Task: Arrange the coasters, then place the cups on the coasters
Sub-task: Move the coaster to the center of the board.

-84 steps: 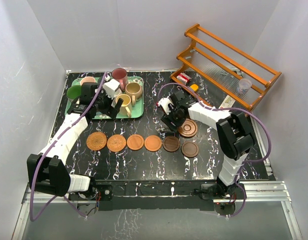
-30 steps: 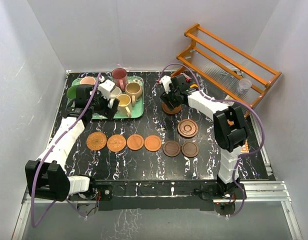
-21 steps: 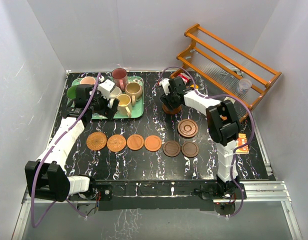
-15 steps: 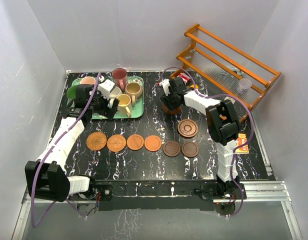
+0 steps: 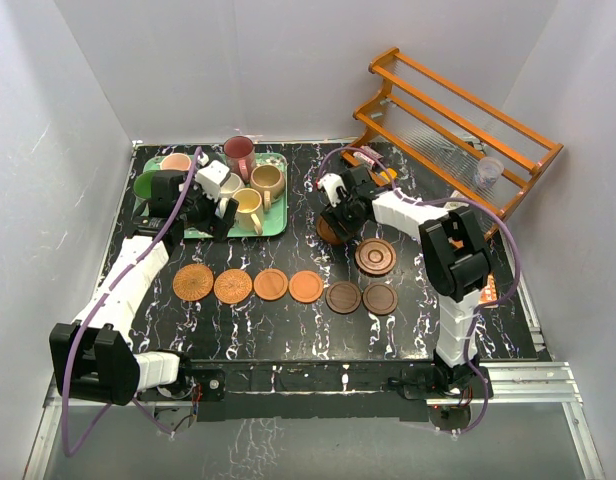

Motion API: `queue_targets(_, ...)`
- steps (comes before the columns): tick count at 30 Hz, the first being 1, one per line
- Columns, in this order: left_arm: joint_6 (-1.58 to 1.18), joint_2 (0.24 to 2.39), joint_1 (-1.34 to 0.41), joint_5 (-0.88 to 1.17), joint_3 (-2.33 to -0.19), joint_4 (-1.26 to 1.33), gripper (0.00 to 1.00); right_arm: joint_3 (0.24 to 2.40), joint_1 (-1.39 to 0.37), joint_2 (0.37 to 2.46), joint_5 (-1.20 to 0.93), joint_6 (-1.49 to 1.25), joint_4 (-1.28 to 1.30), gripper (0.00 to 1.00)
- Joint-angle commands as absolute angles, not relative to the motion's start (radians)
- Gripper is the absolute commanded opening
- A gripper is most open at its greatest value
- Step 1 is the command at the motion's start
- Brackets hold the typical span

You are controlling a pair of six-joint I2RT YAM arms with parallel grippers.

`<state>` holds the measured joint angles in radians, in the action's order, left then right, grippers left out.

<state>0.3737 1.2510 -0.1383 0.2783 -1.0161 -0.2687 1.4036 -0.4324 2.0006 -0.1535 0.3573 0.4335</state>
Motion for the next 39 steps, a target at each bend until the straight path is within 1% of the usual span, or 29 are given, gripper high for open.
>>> queue_targets(1,0.370,1.206,-0.127,0.308,-1.013,-0.258,0.99,1.330,-0.466,1.946,-0.187,0.392,0.513,0.57)
queue_targets(12,0.371,1.201,-0.120,0.314,-1.005,-0.253,0.99,1.176,-0.480,1.831,-0.132,0.410,0.521,0.56)
queue_targets(18,0.373,1.197,-0.119,0.315,-1.000,-0.250,0.99,1.126,-0.481,1.785,-0.151,0.421,0.530,0.56)
queue_targets(29,0.384,1.191,-0.115,0.324,-0.994,-0.253,0.99,1.114,-0.480,1.779,-0.076,0.411,0.531,0.55)
queue_targets(39,0.418,1.199,-0.115,0.356,-0.981,-0.268,0.99,1.104,-0.480,1.756,-0.064,0.419,0.552,0.54)
